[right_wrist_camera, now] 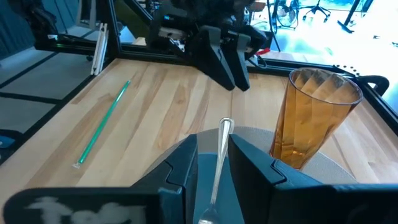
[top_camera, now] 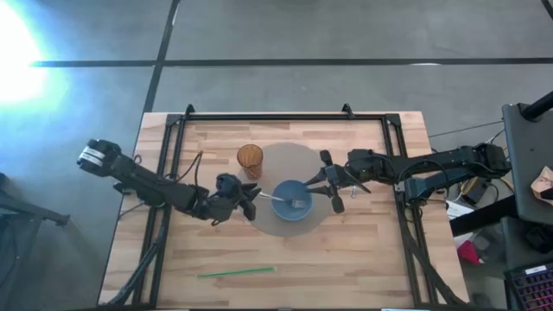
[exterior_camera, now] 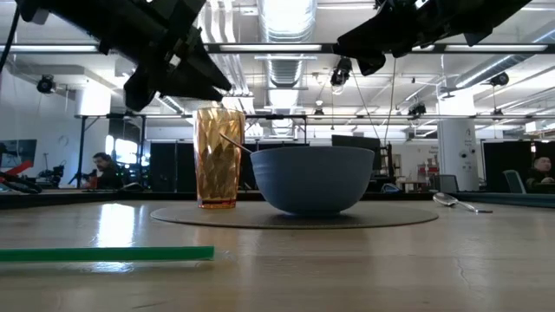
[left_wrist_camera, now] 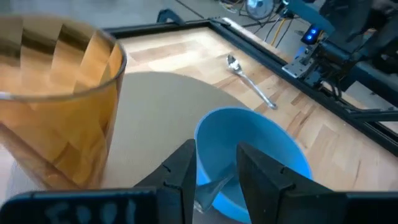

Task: Pick & Place Utensil
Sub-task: Put the straw into the cup

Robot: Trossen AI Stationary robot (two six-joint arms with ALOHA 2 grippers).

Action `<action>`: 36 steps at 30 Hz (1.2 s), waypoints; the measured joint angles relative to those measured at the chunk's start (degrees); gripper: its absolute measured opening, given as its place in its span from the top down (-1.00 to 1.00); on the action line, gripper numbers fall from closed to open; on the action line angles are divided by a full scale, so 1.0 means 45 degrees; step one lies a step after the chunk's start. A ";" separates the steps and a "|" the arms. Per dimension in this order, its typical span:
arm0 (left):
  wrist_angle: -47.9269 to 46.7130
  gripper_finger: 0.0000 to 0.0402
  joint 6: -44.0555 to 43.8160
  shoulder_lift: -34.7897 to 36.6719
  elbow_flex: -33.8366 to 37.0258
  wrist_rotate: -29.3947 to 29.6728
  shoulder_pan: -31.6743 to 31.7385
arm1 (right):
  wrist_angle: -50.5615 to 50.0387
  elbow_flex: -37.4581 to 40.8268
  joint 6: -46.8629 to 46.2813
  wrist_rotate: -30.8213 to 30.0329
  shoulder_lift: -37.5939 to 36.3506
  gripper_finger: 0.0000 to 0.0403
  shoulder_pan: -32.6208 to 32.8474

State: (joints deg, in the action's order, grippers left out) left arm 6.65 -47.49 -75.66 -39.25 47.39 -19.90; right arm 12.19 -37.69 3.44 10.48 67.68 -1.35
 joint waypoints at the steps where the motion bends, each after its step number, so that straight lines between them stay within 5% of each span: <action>1: -0.0008 0.47 0.0277 0.0148 -0.0021 -0.0022 0.0000 | 0.0000 0.0000 0.0007 0.0000 0.0000 0.56 0.0002; 10: -0.0221 0.53 0.3128 0.1672 -0.1015 -0.2498 -0.0019 | -0.0015 0.0000 0.0044 0.0002 0.0000 0.56 0.0002; 16: -0.3284 0.58 0.4300 0.1766 -0.2860 -0.4712 -0.0079 | -0.0037 0.0000 -0.0024 0.0000 0.0000 0.62 0.0002; 25: -0.9715 0.58 0.4538 0.0407 -0.6025 -0.5472 -0.0907 | -0.0465 0.0005 -0.1132 0.0041 0.0000 0.61 0.0029; 36: -1.0290 0.58 0.3565 -0.0786 -0.6225 -0.6386 -0.2708 | -0.2140 -0.0569 -0.2085 0.0114 -0.0288 0.55 0.0602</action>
State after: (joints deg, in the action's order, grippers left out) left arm -39.66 -31.45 -79.20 -67.26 18.65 -32.09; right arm 2.56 -40.25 -5.94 11.00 66.39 1.36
